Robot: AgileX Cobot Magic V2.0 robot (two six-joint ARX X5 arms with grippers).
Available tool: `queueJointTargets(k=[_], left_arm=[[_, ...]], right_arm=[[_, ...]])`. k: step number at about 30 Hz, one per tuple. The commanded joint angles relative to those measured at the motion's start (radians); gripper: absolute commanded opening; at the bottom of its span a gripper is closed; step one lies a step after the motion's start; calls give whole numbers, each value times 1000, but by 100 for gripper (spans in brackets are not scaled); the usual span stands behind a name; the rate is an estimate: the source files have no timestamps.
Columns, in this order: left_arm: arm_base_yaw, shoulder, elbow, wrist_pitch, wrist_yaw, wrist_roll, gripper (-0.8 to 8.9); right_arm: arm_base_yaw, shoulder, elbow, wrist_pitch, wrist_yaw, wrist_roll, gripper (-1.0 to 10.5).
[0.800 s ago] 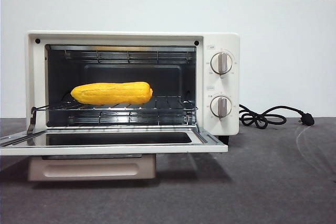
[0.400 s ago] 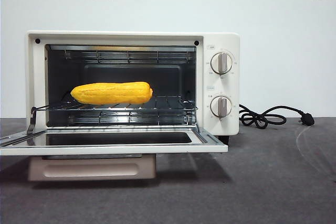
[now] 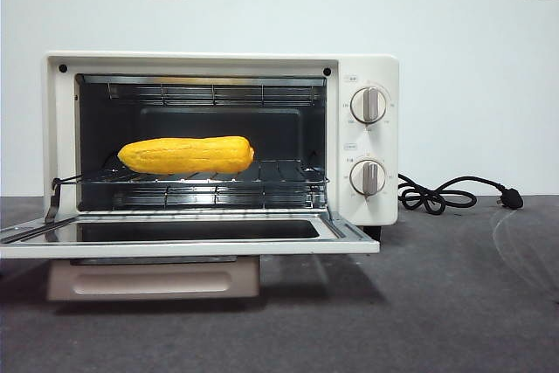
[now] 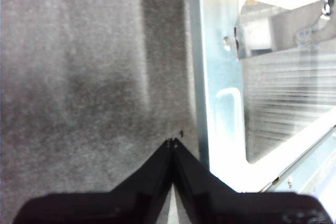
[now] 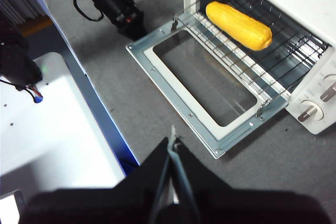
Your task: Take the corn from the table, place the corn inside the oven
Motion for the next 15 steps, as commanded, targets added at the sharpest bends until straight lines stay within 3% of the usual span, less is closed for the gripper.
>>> queueJointTargets(k=[1, 15], left_arm=[[-4, 7, -6, 8, 60, -7, -8], [24, -6, 12, 11, 396, -53, -8]], right_arm=[[-10, 12, 0, 3, -6, -11, -12], [-55, 21, 0, -4, -6, -18, -12]])
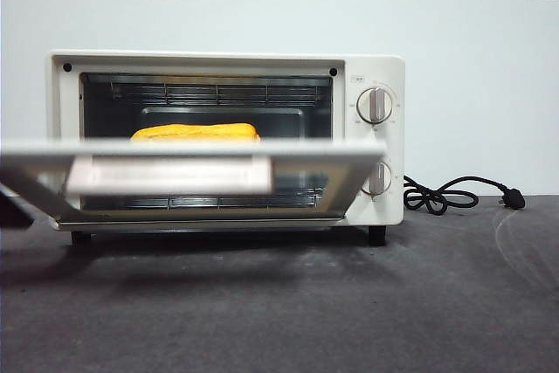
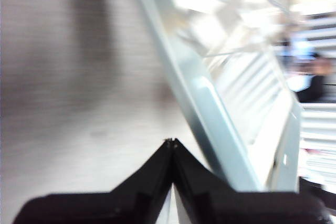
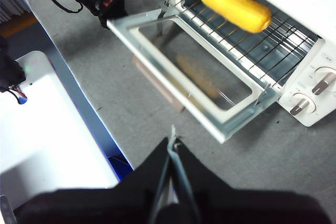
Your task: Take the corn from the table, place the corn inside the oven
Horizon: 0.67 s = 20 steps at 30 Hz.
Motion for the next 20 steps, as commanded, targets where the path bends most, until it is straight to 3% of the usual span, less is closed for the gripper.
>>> queueJointTargets(k=[1, 8, 20], left_arm=[[6, -14, 17, 10, 82, -20, -8], [39, -64, 93, 12, 76, -51, -8], [53, -84, 337, 23, -120, -98, -8]], right_arm=[[-6, 1, 0, 3, -2, -8, -12], [-6, 0, 0, 2, -3, -16, -12], [-6, 0, 0, 2, -3, -16, -12]])
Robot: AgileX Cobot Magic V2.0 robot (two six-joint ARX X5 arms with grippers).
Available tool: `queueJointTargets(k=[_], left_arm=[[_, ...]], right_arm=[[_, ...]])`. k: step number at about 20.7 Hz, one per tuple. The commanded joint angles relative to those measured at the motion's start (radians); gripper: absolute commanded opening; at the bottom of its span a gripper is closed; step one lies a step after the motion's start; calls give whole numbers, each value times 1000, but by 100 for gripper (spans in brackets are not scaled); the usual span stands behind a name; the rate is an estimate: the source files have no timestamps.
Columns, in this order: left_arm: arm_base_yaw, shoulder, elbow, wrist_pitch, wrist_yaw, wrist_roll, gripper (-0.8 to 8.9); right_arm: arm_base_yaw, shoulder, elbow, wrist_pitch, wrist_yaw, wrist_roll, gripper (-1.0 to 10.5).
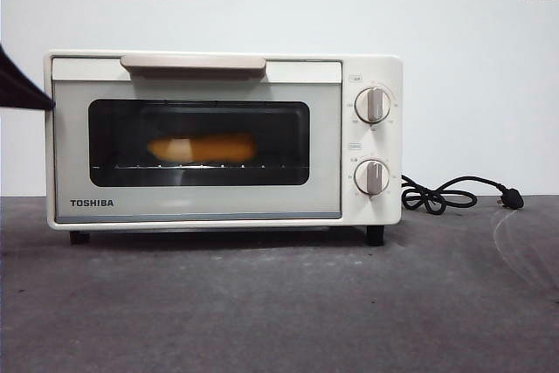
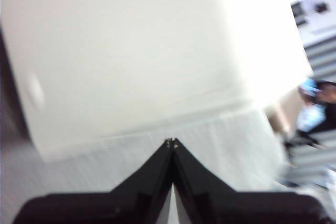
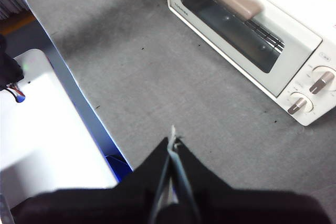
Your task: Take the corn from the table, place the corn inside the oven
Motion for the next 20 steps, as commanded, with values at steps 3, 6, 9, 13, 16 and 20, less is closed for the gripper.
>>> queueJointTargets(k=[3, 6, 9, 13, 16, 20], left_arm=[[2, -3, 59, 9, -50, -19, -8], [1, -3, 69, 35, -54, -29, -8], [1, -3, 69, 66, -86, -50, -8], [1, -3, 69, 74, -127, -57, -8], [1, -3, 69, 45, -124, -68, -8], [0, -15, 69, -54, -98, -50, -7]], right_arm=[[0, 1, 0, 4, -3, -13, -12], [0, 1, 0, 5, -3, -15, -12], [0, 1, 0, 5, -3, -16, -12], [0, 2, 0, 5, -3, -20, -12], [0, 2, 0, 5, -3, -23, -12], [0, 2, 0, 5, 7, -38, -12]])
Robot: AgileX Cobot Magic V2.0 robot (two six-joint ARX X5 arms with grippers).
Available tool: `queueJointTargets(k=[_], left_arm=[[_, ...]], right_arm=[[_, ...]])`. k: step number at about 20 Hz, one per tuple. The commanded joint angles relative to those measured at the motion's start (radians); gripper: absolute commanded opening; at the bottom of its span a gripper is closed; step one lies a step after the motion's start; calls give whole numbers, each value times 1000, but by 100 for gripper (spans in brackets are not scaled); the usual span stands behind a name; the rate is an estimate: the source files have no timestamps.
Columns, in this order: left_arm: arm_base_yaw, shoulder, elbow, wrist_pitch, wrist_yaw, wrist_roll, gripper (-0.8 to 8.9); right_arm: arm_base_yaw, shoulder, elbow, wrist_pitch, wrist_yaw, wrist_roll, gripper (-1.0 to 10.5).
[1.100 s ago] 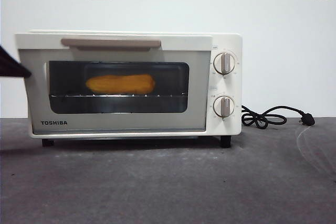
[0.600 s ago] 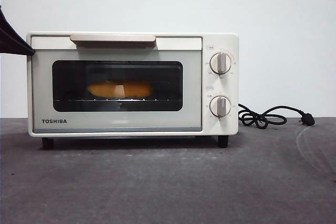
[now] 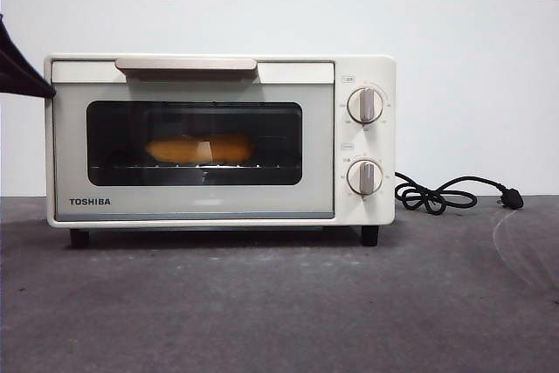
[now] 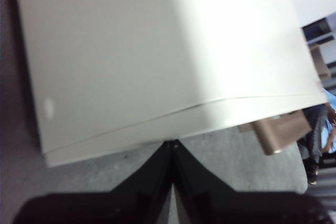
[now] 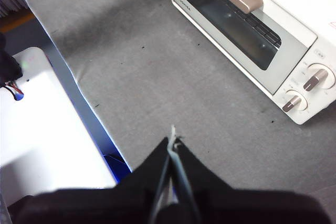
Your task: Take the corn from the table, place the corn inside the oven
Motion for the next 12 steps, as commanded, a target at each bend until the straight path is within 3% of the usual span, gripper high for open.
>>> queueJointTargets(k=[1, 6, 12], left_arm=[[6, -18, 8, -64, -8, 33, -7], [6, -126, 8, -218, -18, 146, -7], [6, -337, 8, -266, -46, 150, -7]], right_arm=[[0, 2, 0, 5, 14, -20, -12], [0, 2, 0, 14, 68, -22, -12], [0, 3, 0, 72, 158, -22, -12]])
